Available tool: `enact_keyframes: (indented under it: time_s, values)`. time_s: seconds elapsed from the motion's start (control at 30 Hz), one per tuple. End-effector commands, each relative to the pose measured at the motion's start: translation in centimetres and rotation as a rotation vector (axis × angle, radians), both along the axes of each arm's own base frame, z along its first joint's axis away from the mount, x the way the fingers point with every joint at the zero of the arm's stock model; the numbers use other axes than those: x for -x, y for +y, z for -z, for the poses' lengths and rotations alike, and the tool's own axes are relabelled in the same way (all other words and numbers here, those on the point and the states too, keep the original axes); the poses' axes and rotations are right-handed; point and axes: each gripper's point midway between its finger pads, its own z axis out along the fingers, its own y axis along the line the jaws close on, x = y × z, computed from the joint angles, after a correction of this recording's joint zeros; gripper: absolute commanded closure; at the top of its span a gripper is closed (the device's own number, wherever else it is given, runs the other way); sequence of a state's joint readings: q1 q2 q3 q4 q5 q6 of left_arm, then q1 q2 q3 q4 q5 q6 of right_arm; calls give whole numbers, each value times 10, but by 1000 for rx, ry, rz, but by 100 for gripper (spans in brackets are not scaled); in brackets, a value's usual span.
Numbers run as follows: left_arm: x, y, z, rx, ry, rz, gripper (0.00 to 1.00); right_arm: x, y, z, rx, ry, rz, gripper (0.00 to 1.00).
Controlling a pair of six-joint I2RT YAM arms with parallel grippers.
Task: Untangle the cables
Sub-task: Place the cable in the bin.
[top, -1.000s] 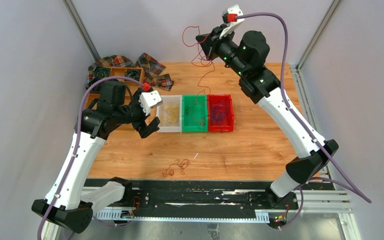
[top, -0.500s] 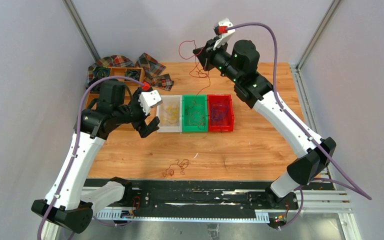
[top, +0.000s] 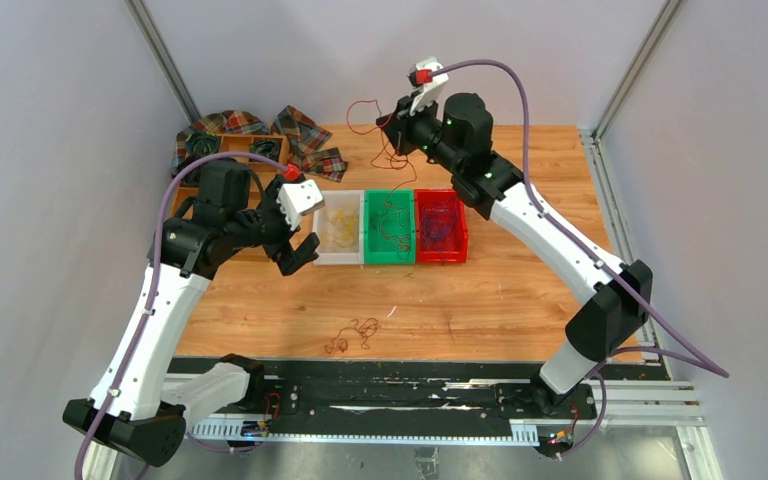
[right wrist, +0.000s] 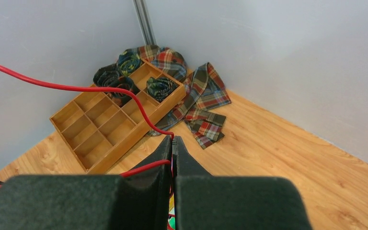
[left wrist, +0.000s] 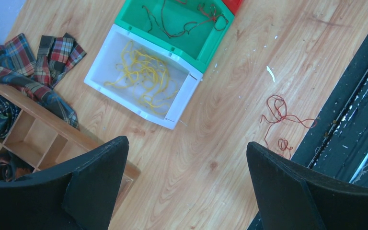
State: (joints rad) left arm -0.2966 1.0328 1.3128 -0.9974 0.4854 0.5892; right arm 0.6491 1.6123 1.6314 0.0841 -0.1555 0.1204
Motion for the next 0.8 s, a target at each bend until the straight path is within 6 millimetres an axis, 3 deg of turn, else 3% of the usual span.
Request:
enact_keyframes:
  time_s: [0.0,0.2,0.47,0.77]
  values:
    - [-3,2,-13,14,-23,-32,2,-12,17,25,2,41,10,99]
    - [-1,5,-16,9,-43,-33,2,-18,21,89,23,164,32,100]
    - [-1,4,-20,13,-51,-32,2,-5,26,176,63,359,20,99]
    - [-2,5,-22,11,-57,-40,2,-8,9,263,233,495,197,99]
